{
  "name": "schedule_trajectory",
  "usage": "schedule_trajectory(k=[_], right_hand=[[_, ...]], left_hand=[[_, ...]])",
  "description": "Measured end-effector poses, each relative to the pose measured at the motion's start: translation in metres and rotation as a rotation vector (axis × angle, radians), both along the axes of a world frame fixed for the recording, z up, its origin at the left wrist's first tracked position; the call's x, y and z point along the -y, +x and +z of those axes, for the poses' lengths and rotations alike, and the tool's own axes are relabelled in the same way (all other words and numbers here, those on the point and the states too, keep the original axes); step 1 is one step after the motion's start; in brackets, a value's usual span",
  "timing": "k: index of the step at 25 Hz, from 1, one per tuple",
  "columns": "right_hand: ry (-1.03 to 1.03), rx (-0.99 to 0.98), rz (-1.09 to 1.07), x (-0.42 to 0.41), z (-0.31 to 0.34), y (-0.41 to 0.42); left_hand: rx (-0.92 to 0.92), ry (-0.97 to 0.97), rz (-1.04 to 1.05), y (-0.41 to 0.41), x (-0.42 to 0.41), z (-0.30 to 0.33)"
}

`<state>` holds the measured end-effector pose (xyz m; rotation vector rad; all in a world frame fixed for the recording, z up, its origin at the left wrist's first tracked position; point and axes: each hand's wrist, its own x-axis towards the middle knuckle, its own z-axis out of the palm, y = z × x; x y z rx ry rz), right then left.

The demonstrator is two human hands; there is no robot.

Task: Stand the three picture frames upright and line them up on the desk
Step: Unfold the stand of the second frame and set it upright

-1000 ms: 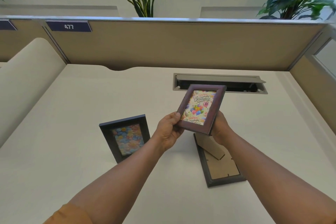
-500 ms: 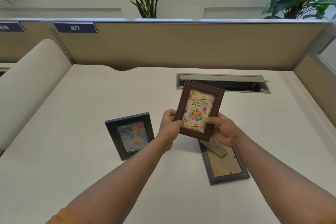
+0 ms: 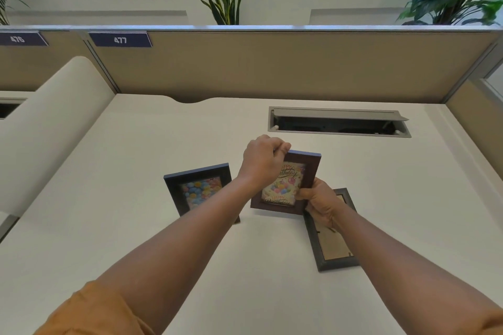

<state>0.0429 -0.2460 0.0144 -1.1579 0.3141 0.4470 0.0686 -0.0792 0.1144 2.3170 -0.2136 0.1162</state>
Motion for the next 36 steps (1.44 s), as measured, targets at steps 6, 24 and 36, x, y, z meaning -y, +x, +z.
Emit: schedule_trajectory(k=[6, 24, 36], right_hand=[[-0.074, -0.019, 0.039, -0.005, -0.011, -0.004], [-0.242, -0.004, 0.037, -0.013, -0.009, -0.006], [-1.098, 0.085, -0.238, 0.049, -0.009, -0.036]], left_hand=[[0.068, 0.240, 0.034, -0.006, -0.008, -0.015], [0.066, 0.413, 0.017, -0.010, -0.012, -0.014], [-0.408, -0.303, -0.018, -0.065, 0.094, -0.024]])
